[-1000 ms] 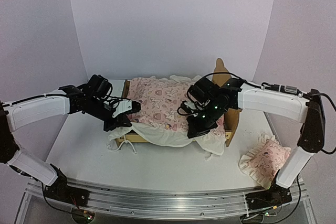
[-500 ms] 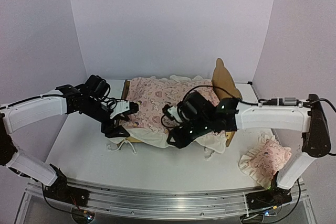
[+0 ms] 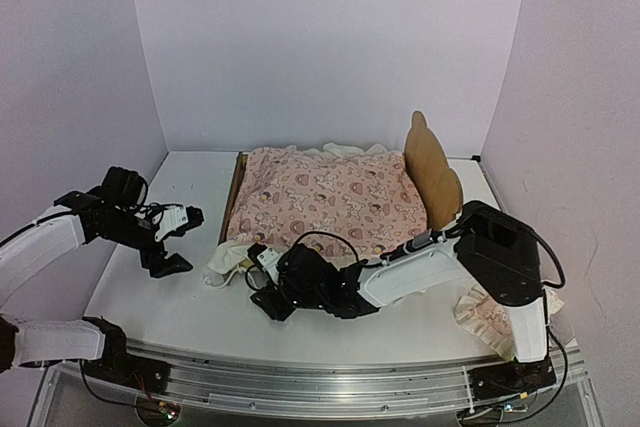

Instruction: Set up the pet bed

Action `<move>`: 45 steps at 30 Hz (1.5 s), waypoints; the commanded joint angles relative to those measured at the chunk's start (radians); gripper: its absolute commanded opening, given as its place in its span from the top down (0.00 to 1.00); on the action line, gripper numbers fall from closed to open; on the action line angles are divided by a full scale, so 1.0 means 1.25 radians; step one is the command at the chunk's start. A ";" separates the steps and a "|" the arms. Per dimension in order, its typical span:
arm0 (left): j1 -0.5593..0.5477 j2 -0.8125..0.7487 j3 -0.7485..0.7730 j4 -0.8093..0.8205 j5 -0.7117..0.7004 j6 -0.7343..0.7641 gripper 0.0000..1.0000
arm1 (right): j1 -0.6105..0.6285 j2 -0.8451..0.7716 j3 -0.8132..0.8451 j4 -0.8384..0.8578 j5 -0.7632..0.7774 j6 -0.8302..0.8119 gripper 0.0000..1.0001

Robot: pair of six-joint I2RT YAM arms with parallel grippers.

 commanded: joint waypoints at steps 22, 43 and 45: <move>-0.003 0.369 -0.156 0.315 0.058 0.298 0.38 | -0.004 0.122 0.109 0.108 0.074 -0.016 0.90; 0.112 0.530 -0.073 0.298 -0.177 0.297 1.00 | -0.006 -0.121 0.000 -0.087 -0.010 -0.105 1.00; 0.142 0.536 -0.063 0.302 -0.185 0.311 1.00 | -0.011 -0.153 -0.025 -0.133 -0.043 -0.109 1.00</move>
